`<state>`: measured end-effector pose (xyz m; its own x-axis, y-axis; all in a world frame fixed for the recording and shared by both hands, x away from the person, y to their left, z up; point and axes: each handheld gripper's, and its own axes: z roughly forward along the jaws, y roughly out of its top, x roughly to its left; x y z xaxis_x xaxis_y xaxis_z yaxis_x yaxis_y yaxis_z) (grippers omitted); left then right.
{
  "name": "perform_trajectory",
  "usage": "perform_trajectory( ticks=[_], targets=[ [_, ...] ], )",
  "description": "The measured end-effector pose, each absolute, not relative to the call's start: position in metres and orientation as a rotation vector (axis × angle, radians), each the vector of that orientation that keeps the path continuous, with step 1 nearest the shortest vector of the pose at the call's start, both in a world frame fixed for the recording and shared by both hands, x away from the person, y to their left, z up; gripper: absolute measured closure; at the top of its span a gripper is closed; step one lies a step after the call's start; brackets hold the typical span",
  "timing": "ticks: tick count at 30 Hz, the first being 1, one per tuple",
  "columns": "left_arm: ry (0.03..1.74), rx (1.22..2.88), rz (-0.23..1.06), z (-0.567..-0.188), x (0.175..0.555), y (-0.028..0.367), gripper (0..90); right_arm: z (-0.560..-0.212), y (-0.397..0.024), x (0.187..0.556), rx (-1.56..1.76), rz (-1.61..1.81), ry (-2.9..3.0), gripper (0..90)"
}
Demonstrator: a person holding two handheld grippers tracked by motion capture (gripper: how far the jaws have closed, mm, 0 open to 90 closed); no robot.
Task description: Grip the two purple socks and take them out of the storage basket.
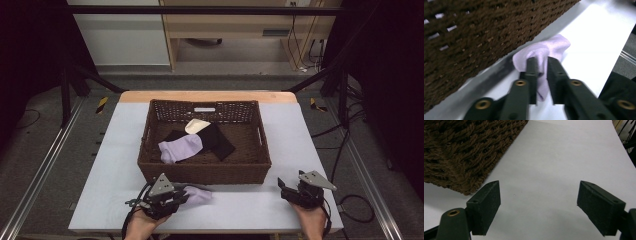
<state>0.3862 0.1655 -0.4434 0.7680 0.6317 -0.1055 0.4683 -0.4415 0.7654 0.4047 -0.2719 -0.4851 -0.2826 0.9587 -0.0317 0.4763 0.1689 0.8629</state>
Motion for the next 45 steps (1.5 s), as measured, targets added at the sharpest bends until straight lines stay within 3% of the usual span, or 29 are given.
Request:
perform_trajectory(
  ticks=[2,11,28,36,45],
  targets=[
    [0.812,2.094,0.263,-0.438,0.385,0.167,68.5,-0.485,-0.272,0.405,1.355,1.032,1.847,19.0],
    [0.813,1.978,0.329,-0.4,0.382,0.18,57.0,-0.485,-0.272,0.405,1.36,1.029,1.849,18.8],
    [0.793,1.856,0.435,-0.344,0.396,0.191,55.1,-0.485,-0.27,0.406,1.365,1.011,1.855,18.5],
    [0.831,1.856,0.495,-0.314,0.436,0.189,53.7,-0.485,-0.27,0.406,1.368,1.008,1.856,18.5],
    [0.936,1.868,0.518,-0.314,0.489,0.181,53.5,-0.486,-0.27,0.407,1.372,1.0,1.86,18.6]
  ],
)
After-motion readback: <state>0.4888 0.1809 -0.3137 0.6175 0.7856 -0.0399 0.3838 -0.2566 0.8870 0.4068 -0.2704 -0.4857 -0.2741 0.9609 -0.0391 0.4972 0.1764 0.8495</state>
